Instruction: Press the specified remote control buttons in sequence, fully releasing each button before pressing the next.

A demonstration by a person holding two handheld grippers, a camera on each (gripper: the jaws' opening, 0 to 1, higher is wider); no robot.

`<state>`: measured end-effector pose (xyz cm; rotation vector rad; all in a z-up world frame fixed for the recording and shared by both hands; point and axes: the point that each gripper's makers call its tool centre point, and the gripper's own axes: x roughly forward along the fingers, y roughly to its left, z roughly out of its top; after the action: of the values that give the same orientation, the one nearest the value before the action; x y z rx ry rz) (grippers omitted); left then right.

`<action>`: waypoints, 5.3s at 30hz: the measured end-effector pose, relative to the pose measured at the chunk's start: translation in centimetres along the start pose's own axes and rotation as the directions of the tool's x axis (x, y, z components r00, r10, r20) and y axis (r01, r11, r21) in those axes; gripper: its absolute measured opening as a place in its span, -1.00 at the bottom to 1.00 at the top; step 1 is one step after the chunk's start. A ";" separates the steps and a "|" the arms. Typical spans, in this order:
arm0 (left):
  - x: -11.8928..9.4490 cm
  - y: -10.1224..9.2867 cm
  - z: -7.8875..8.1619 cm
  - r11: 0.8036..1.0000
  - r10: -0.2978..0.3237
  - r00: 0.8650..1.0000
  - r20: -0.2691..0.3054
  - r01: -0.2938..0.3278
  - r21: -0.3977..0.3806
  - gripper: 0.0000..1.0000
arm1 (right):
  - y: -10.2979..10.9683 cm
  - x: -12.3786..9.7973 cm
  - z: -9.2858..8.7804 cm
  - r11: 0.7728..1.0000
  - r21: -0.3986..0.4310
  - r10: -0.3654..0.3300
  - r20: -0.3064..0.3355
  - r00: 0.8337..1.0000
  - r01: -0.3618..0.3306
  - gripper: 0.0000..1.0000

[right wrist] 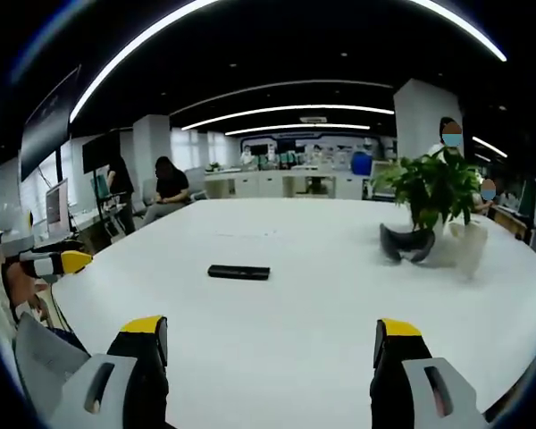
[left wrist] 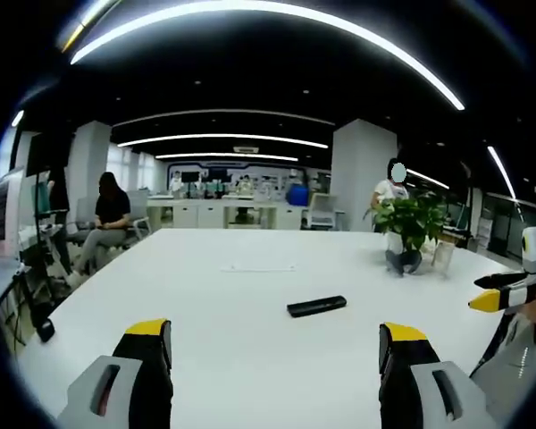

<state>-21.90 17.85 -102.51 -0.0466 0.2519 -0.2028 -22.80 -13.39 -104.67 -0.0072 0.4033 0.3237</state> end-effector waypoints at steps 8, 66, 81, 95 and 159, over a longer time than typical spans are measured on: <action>0.0 -0.2 -0.1 1.000 -0.006 1.000 -0.004 0.006 0.004 0.98 | 0.0 -0.1 -0.2 1.000 0.004 0.001 -0.002 1.000 -0.001 0.91; 0.7 -0.7 -0.3 0.998 -0.052 0.998 -0.044 0.054 0.044 0.98 | 0.1 0.0 -0.4 1.000 0.012 0.006 -0.015 1.000 -0.006 0.86; 2.0 -1.5 0.6 0.992 -0.100 0.991 -0.086 0.106 0.064 0.90 | 0.4 0.1 -0.1 1.000 0.025 0.016 -0.013 1.000 -0.015 0.82; 4.9 -2.8 3.1 0.970 -0.199 0.974 -0.111 0.212 0.121 0.79 | 1.8 0.2 -0.5 0.995 0.060 0.084 -0.046 0.995 -0.082 0.42; 27.3 -5.7 -9.6 0.510 -0.325 0.504 -0.800 0.806 0.301 0.00 | 2.2 3.1 -4.7 0.948 0.249 0.268 -0.280 0.922 -0.199 -0.42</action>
<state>0.47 6.47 -117.99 0.6925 0.8882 -1.0683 -22.56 -10.69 -110.13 0.2076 0.7557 0.5180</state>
